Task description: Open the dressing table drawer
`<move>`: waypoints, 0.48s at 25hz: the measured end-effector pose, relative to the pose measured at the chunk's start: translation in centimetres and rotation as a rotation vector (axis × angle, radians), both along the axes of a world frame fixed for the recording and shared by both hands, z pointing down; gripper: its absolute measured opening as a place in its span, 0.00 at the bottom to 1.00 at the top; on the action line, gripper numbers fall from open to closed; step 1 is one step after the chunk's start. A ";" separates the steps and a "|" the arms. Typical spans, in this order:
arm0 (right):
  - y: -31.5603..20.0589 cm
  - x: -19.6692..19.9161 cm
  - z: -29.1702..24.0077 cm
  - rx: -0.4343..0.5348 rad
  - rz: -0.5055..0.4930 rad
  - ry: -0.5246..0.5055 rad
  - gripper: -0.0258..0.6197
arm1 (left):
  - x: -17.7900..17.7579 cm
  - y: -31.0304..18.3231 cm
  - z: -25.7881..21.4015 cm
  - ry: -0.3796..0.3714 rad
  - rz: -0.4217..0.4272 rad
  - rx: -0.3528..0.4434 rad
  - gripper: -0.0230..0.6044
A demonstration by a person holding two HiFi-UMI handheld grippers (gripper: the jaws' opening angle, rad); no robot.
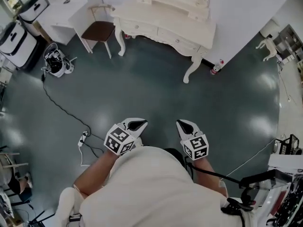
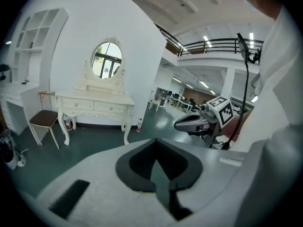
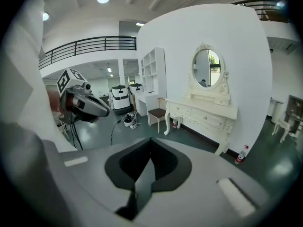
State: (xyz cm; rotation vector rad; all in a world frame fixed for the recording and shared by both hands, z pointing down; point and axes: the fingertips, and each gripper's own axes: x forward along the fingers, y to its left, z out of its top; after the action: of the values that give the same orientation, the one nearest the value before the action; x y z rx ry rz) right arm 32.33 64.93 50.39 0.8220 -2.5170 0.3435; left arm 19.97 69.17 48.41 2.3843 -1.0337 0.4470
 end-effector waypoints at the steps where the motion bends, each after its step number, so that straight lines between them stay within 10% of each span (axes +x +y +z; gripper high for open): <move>1: -0.7 -2.0 -0.1 -0.004 -0.004 -0.007 0.04 | -2.0 -0.3 0.1 -0.007 -0.005 -0.001 0.04; 12: -7.9 -14.6 1.3 -0.057 -0.093 0.047 0.04 | -16.9 -6.5 2.7 0.055 -0.184 -0.014 0.04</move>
State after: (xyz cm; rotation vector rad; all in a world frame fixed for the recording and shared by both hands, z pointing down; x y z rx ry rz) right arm 17.73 57.02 51.72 0.6813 -2.4801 0.3585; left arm 3.05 62.67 51.13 2.2503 -1.2074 0.3193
